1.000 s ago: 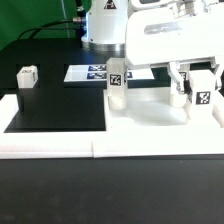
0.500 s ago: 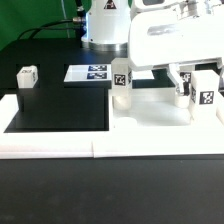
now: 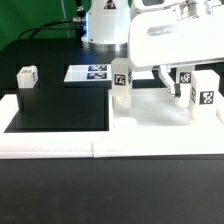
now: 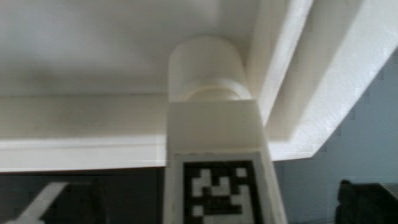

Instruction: Assemble square table

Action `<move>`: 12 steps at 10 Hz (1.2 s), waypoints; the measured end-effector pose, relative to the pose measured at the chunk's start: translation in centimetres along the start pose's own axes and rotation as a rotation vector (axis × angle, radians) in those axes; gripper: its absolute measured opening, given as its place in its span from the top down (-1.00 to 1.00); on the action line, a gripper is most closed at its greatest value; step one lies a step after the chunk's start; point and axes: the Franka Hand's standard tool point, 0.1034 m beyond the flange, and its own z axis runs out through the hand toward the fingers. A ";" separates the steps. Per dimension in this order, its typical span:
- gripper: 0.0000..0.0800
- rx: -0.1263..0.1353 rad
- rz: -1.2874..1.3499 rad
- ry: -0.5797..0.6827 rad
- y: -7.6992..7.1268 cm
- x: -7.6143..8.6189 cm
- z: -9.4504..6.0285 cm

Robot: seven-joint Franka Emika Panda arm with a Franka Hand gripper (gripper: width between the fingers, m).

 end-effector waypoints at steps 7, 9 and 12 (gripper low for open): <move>-0.62 0.034 0.018 -0.200 0.2 1.5 -0.8; -0.62 0.062 0.028 -0.347 -0.1 1.7 -0.6; -0.62 0.085 0.039 -0.550 0.1 1.2 0.0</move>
Offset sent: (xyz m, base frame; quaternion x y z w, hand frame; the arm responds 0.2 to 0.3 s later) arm 0.0091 -0.0182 0.0361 -0.0202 -0.0742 -0.0178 0.9969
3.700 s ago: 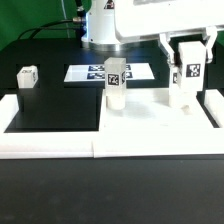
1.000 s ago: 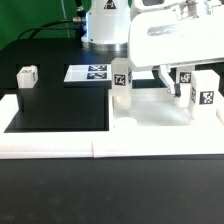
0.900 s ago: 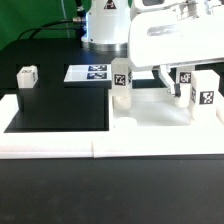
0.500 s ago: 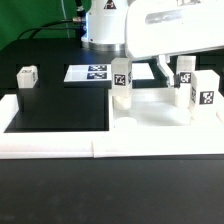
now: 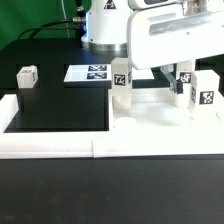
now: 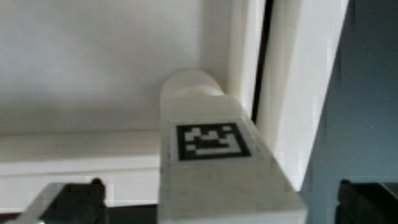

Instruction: Assemble square table

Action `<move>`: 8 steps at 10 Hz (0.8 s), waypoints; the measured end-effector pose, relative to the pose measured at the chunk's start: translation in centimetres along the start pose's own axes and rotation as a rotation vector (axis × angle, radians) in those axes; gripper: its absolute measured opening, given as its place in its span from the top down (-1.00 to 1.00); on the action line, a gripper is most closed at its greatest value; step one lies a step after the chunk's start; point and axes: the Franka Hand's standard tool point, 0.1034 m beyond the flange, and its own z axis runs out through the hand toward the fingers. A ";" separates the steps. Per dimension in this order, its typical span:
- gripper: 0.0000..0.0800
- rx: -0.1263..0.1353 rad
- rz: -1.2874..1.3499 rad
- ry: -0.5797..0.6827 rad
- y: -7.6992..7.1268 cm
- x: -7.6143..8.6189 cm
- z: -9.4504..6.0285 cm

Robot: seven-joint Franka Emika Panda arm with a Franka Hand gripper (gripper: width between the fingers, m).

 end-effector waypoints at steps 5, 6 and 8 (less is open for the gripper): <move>0.06 -0.006 0.033 0.005 0.2 0.4 0.3; 0.06 -0.005 0.068 0.005 0.2 0.4 0.3; 0.28 -0.005 0.202 0.005 0.2 0.4 0.3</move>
Offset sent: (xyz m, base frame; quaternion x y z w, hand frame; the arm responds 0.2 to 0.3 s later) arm 0.0000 0.0000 0.0000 0.0000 0.0000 0.0650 0.9979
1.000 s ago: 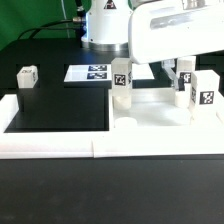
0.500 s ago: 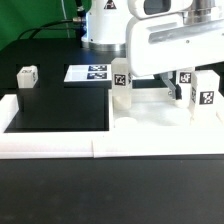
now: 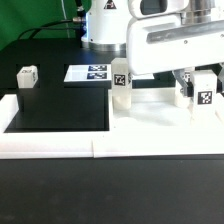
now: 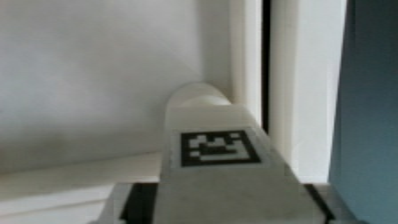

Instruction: Assemble square table

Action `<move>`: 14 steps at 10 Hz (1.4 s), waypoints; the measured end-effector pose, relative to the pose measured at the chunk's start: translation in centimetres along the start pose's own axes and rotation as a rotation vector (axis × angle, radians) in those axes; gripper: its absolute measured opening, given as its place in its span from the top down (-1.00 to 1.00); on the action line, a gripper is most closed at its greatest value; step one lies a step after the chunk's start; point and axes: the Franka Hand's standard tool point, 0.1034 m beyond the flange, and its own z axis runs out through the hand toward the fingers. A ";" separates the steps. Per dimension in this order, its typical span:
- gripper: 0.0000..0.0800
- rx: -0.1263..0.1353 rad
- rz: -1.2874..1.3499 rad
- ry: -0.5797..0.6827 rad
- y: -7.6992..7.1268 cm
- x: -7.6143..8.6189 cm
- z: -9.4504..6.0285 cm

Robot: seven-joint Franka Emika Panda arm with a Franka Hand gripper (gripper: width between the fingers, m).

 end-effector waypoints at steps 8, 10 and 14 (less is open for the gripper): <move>0.27 0.068 1.088 -0.001 -1.2 -0.1 0.4; 0.27 0.067 1.218 -0.009 -2.0 -0.4 0.6; -0.28 0.064 1.194 -0.005 -2.1 -0.4 0.6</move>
Offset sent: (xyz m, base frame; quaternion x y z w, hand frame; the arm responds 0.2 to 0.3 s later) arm -0.0021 0.0030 -0.0050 -0.0291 0.0144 0.4338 0.9004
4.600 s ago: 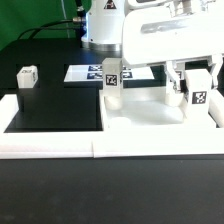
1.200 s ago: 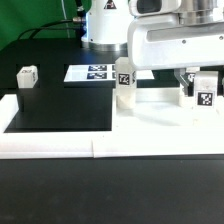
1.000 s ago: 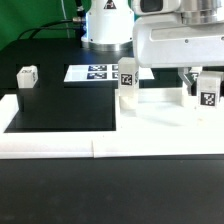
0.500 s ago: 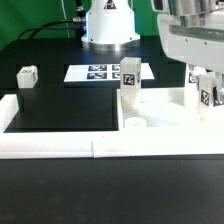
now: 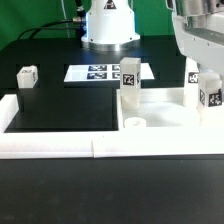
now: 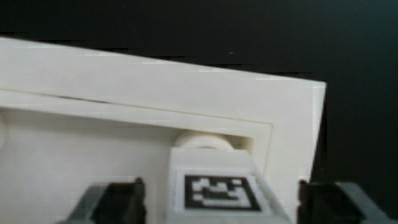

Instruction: Assemble square table

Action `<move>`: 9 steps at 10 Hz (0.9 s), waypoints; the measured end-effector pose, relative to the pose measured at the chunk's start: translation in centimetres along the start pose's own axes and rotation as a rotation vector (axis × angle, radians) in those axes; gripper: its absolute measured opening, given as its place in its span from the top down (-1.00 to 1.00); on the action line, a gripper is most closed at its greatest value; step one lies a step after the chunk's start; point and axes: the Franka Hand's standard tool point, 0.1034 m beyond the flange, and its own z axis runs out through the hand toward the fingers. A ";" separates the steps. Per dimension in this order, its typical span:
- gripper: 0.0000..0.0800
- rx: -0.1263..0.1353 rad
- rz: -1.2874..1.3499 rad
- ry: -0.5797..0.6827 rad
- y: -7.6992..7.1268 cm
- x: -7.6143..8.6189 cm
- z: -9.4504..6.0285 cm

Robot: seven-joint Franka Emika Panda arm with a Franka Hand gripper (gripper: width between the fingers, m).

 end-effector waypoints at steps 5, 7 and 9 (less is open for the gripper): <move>-0.62 -0.046 -0.679 0.031 -0.3 -0.3 -0.5; -0.62 -0.077 -0.995 0.055 -0.3 0.5 -0.6; -0.62 -0.085 -1.214 0.081 -0.5 0.5 -0.6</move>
Offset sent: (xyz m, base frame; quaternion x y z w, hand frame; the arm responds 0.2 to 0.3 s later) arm 0.0000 0.0000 0.0000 0.0000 0.0000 -0.1938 0.9810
